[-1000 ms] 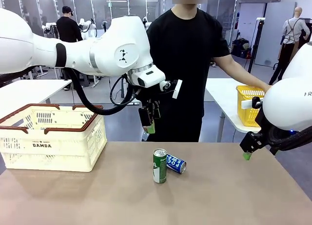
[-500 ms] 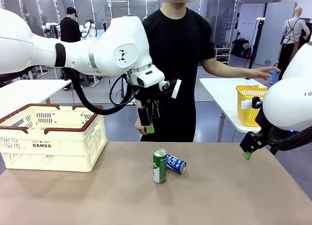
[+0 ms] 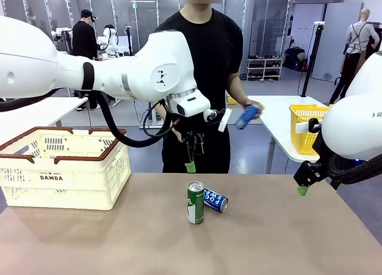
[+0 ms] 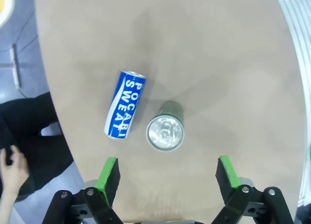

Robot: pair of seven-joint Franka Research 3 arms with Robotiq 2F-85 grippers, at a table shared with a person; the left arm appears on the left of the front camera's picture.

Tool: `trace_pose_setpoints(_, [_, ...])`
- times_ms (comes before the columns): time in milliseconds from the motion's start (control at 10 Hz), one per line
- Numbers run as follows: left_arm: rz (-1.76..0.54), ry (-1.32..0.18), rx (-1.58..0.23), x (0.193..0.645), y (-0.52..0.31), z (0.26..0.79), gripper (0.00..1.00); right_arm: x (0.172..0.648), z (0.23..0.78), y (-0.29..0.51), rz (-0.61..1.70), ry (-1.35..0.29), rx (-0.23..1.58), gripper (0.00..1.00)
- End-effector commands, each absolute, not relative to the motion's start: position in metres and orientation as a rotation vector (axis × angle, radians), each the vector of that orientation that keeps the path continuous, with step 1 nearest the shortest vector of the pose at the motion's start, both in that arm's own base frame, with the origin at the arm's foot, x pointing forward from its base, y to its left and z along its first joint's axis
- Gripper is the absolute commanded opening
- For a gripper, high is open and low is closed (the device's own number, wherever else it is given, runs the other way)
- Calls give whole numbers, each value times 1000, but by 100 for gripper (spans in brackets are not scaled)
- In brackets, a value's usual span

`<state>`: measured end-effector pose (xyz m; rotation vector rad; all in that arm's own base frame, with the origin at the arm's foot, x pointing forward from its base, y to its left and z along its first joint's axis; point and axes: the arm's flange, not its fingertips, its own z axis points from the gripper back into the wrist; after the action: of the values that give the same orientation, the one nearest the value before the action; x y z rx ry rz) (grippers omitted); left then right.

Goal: Place the drinks into the Shopping basket.
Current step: Pick up one drink and place it into the Shopping basket.

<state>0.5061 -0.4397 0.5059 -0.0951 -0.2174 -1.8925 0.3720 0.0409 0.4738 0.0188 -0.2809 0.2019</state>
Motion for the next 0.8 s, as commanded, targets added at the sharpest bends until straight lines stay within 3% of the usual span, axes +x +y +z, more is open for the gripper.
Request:
trace_pose_setpoints(0, [-1911, -140, -70, 513, -456, 500, 100, 373, 475, 39, 220, -278, 15, 100])
trace_pose_setpoints(200, [-1883, -53, 9, 514, -465, 484, 100, 373, 475, 39, 220, -278, 15, 100])
trace_pose_setpoints(700, [-1879, -21, -3, 514, -472, 449, 100, 373, 475, 39, 220, -278, 15, 100])
